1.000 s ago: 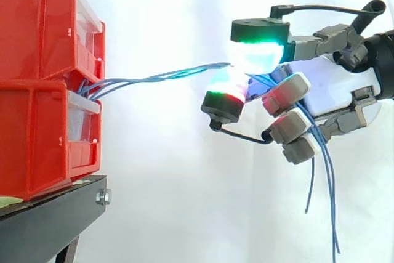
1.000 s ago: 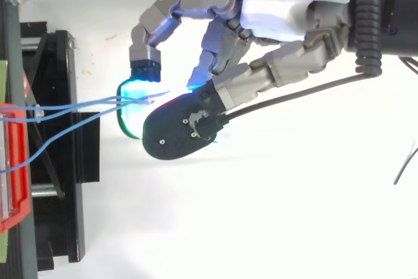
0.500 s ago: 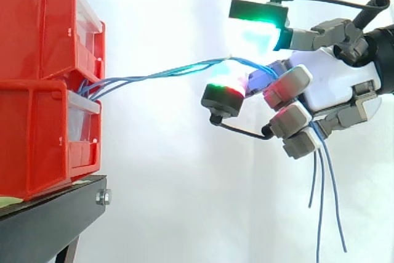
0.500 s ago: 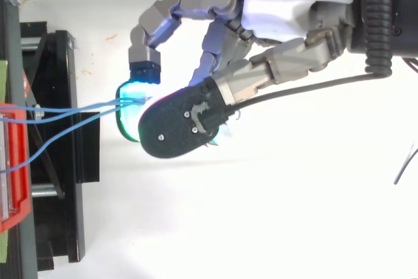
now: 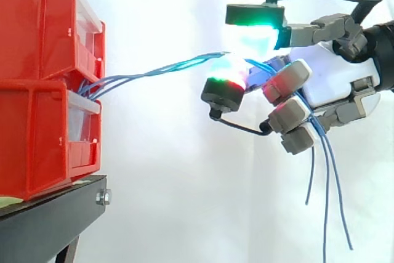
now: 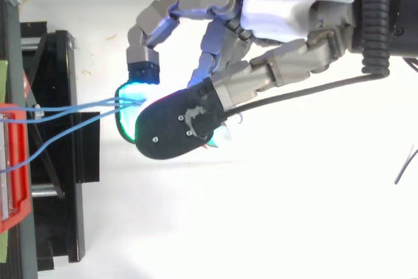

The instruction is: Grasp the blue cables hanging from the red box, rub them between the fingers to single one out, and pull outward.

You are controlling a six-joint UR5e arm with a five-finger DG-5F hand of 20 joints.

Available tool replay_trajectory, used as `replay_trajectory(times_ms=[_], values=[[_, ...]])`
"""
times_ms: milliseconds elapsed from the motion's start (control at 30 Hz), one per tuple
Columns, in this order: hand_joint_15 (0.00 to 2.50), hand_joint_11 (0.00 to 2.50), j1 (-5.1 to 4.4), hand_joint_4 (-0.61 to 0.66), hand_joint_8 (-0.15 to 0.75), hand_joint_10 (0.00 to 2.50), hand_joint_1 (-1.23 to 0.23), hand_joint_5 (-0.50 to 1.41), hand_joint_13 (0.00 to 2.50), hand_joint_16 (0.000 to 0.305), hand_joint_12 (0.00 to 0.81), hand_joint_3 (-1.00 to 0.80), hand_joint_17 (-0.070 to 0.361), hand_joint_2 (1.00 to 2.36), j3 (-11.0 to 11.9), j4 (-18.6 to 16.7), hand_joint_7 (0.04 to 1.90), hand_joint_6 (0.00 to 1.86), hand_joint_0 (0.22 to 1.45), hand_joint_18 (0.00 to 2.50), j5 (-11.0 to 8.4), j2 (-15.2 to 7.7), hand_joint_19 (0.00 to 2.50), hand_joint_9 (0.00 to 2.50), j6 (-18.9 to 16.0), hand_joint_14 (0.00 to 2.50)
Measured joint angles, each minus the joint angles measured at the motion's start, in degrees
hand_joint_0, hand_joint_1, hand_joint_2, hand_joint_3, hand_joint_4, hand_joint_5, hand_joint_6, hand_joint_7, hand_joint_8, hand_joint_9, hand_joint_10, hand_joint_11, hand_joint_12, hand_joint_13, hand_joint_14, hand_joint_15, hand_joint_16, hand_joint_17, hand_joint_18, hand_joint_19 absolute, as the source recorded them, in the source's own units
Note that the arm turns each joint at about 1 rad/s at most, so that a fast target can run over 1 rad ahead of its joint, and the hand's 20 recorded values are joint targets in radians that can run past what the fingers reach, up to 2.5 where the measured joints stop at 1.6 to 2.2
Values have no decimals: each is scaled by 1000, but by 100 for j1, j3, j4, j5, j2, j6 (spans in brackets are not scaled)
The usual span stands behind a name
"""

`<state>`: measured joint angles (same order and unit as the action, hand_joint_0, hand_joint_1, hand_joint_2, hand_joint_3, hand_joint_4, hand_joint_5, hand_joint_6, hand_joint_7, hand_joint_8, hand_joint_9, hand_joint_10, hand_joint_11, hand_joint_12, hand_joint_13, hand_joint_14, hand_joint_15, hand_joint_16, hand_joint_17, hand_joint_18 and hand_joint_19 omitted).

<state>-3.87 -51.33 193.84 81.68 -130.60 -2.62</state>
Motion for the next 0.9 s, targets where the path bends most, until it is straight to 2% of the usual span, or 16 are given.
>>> replay_trajectory(times_ms=[200, 333, 400, 533, 667, 900], values=[[834, 1104, 3, -27, 290, 26, -899, -160, 1135, 53, 366, -287, 119, 1014, 0, 7, 1023, 911, 718, 955, -3, 0, 844, 1278, -1, 31], [829, 1092, 7, 6, 292, 24, -882, -161, 1120, 52, 365, -495, 118, 1000, 3, 19, 937, 905, 749, 943, -3, 2, 834, 1255, -1, 31], [833, 1084, 7, 36, 289, 25, -881, -161, 1119, 52, 366, -500, 118, 1000, 9, 21, 932, 897, 740, 941, -3, 1, 832, 1255, -3, 30], [837, 1093, 7, 88, 291, 25, -840, -144, 1132, 52, 365, -500, 117, 1000, 19, 28, 971, 889, 658, 936, -3, 3, 846, 1296, -2, 31], [849, 1086, 5, 72, 300, 24, -718, -136, 1161, 54, 375, -500, 122, 1000, 24, 22, 958, 887, 538, 951, -2, 1, 878, 1333, -1, 28], [847, 1078, 6, 71, 314, 23, -585, -135, 1180, 58, 397, -500, 131, 1000, 30, -1, 915, 875, 495, 973, 5, 0, 882, 1361, -1, 26]])
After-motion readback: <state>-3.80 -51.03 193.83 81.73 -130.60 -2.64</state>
